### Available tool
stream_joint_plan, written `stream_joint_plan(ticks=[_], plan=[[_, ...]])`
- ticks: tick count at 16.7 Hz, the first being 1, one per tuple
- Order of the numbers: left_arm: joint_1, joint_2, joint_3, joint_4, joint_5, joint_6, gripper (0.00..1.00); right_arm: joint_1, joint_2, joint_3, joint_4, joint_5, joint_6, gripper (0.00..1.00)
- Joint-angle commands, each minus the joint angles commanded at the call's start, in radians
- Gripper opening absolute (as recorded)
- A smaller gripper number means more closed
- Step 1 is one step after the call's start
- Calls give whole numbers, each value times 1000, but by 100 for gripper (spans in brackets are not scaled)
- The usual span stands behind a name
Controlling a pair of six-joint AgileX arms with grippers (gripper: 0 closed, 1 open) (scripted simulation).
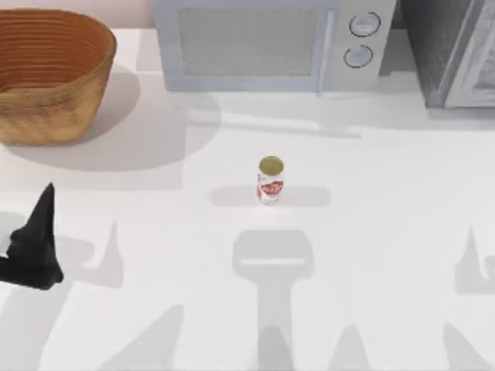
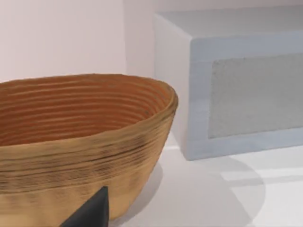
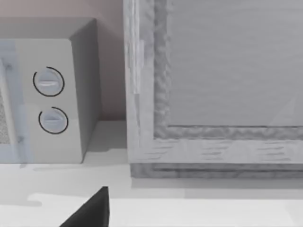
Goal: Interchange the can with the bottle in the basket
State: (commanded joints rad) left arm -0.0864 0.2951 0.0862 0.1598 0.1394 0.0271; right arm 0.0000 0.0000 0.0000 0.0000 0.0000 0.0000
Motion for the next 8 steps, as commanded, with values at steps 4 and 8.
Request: stream_joint_plan(ticks=[4, 8], plan=[[64, -229, -69, -122, -107, -19, 100, 0, 0, 0, 0, 0, 0, 100], [86, -295, -86, -160, -139, -27, 100, 0, 0, 0, 0, 0, 0, 100]])
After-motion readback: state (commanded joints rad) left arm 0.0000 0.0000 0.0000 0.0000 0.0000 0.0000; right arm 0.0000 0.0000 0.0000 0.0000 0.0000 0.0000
